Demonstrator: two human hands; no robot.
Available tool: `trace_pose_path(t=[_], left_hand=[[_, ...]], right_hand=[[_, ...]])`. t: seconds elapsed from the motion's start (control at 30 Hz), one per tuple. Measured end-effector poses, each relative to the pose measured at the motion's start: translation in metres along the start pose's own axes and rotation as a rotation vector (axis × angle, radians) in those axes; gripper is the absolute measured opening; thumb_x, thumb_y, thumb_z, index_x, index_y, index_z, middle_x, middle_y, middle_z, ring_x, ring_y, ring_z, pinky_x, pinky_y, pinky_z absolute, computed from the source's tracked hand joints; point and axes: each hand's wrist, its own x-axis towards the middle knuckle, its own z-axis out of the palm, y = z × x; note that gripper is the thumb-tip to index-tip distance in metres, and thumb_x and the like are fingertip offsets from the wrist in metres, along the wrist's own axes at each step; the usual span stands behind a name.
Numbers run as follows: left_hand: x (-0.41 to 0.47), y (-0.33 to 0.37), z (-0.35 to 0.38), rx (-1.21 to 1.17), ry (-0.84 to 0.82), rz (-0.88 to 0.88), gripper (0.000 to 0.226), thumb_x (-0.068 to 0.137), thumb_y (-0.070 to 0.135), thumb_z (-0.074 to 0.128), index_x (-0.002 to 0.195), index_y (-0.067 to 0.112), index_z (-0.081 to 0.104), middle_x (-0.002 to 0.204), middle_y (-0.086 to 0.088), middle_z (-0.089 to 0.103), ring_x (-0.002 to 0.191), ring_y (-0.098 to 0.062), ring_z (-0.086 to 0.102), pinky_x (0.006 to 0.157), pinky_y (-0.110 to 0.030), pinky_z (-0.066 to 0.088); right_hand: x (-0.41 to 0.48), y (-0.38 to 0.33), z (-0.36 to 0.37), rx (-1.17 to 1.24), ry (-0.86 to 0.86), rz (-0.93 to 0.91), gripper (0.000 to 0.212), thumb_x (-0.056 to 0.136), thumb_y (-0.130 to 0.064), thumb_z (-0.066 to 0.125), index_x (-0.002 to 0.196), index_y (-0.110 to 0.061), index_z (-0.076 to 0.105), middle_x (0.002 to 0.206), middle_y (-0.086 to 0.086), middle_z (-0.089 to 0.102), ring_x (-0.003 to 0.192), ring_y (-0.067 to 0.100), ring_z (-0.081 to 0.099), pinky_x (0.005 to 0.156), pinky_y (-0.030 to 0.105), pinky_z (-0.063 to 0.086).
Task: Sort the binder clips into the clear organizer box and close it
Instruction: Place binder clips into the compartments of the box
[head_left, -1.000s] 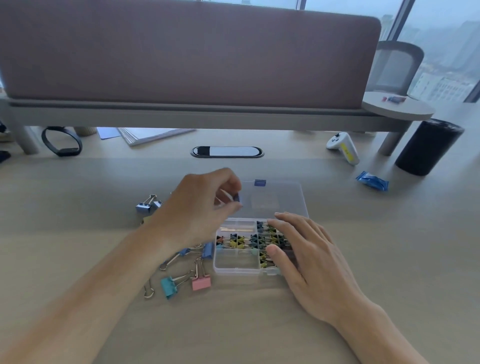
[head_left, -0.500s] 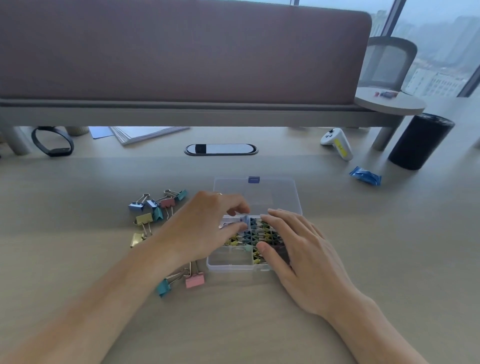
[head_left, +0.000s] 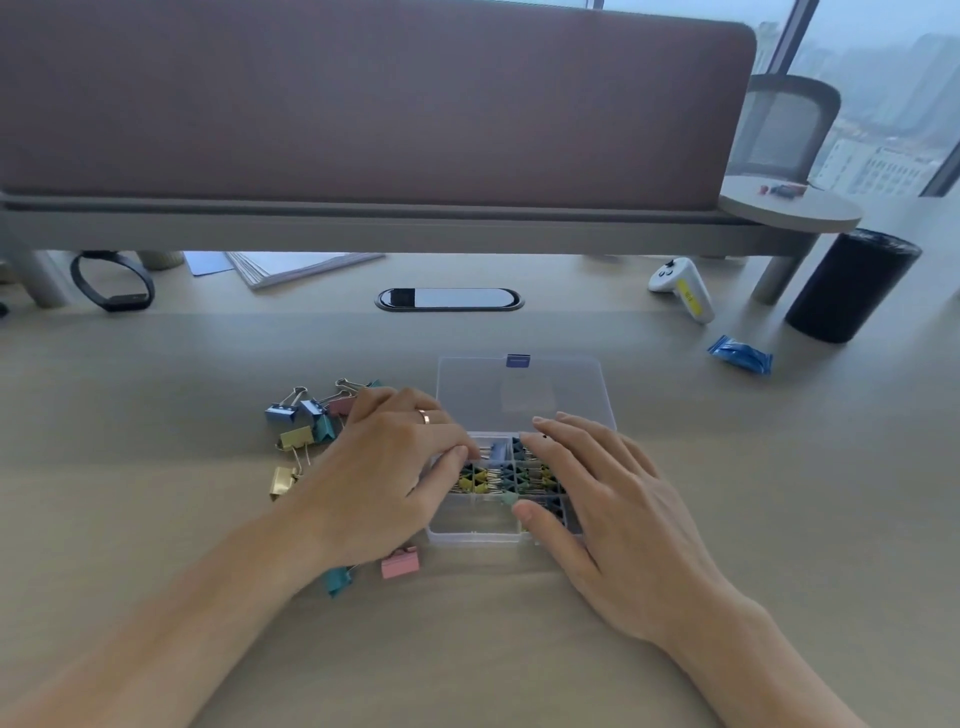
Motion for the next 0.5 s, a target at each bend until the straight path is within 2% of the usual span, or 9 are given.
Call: trace_pose_path(t=[0.1, 0.23, 0.37, 0.43, 0.5], left_hand=[[0.0, 0.003, 0.001, -0.046, 0.0, 0.001, 0.028, 0.106, 0.032, 0.046, 0.116, 0.039, 0.071, 0.105, 0.026, 0.066, 0.114, 0.008, 0.043, 0.104, -0.022, 0.019], [-0.001, 0.003, 0.003, -0.107, 0.022, -0.001, 0.025, 0.106, 0.028, 0.047, 0.115, 0.04, 0.067, 0.105, 0.027, 0.063, 0.118, 0.013, 0.036, 0.101, -0.015, 0.02], [-0.003, 0.0, 0.004, -0.125, 0.053, -0.037, 0.021, 0.106, 0.03, 0.041, 0.113, 0.04, 0.058, 0.108, 0.025, 0.063, 0.119, 0.014, 0.035, 0.102, -0.011, 0.019], [-0.003, -0.001, 0.004, -0.092, 0.064, -0.042, 0.019, 0.106, 0.028, 0.042, 0.112, 0.039, 0.055, 0.105, 0.025, 0.065, 0.111, 0.014, 0.042, 0.104, -0.013, 0.019], [-0.002, -0.002, 0.005, -0.051, 0.064, -0.035, 0.018, 0.106, 0.03, 0.04, 0.112, 0.04, 0.054, 0.105, 0.025, 0.066, 0.102, 0.014, 0.046, 0.107, -0.02, 0.022]], right_hand=[[0.005, -0.005, -0.004, 0.006, -0.023, -0.074, 0.06, 0.107, -0.063, 0.027, 0.151, -0.027, 0.048, 0.156, -0.012, 0.047, 0.15, 0.011, 0.035, 0.124, 0.033, 0.028], [0.011, -0.01, -0.006, 0.061, -0.072, -0.126, 0.05, 0.109, -0.053, 0.032, 0.154, -0.032, 0.038, 0.152, -0.021, 0.048, 0.149, 0.001, 0.029, 0.123, 0.016, 0.008], [0.013, -0.011, -0.008, 0.086, -0.106, -0.128, 0.045, 0.109, -0.047, 0.035, 0.152, -0.034, 0.033, 0.151, -0.022, 0.048, 0.145, -0.005, 0.028, 0.119, 0.01, 0.004], [0.012, -0.011, -0.008, 0.076, -0.113, -0.137, 0.046, 0.109, -0.046, 0.035, 0.153, -0.034, 0.031, 0.151, -0.022, 0.047, 0.144, -0.006, 0.027, 0.119, 0.009, 0.003], [0.012, -0.012, -0.008, 0.073, -0.106, -0.131, 0.048, 0.108, -0.048, 0.036, 0.154, -0.032, 0.031, 0.15, -0.02, 0.048, 0.142, -0.005, 0.027, 0.117, 0.006, 0.0]])
